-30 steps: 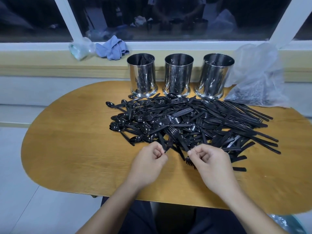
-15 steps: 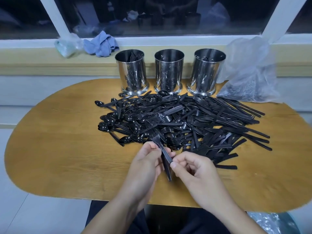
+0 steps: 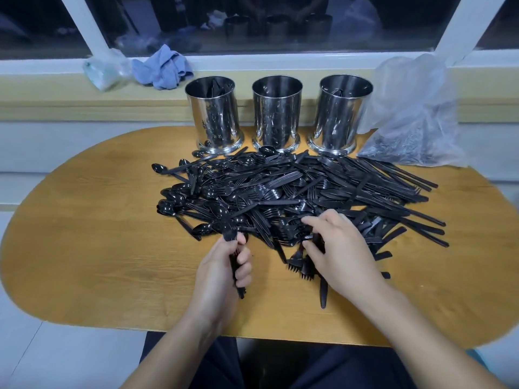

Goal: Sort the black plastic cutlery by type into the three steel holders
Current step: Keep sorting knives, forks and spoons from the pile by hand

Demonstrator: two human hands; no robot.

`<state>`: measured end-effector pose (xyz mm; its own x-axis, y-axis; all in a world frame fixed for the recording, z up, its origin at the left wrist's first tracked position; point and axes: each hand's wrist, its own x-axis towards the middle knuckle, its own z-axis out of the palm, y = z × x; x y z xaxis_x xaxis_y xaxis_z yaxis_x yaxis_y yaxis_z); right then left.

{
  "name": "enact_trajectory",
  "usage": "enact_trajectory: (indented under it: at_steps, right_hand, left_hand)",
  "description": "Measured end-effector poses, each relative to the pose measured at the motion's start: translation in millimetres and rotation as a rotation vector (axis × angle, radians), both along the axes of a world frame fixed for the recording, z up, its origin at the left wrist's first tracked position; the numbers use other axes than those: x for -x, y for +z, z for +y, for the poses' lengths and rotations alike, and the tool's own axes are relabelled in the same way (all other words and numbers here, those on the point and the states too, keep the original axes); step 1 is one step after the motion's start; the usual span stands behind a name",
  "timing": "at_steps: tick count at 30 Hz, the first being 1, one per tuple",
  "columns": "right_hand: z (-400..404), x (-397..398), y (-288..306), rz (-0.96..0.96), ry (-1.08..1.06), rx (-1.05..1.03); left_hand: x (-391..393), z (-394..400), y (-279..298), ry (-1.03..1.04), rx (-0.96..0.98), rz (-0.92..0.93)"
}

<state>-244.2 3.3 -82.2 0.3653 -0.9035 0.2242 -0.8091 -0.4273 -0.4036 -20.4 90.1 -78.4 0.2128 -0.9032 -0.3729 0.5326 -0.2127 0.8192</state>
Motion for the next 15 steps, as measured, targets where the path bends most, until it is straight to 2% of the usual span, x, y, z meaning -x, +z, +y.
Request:
enact_trajectory:
  at_steps: [5,15]
  right_hand:
    - [-8,-8,0,0.077,0.028,-0.002]
    - [-16,-5,5,0.166,0.109,0.007]
  left_hand:
    - [-2,0,-11,-0.051,0.038,-0.134]
    - [-1,0,-16,-0.096,0.026,-0.286]
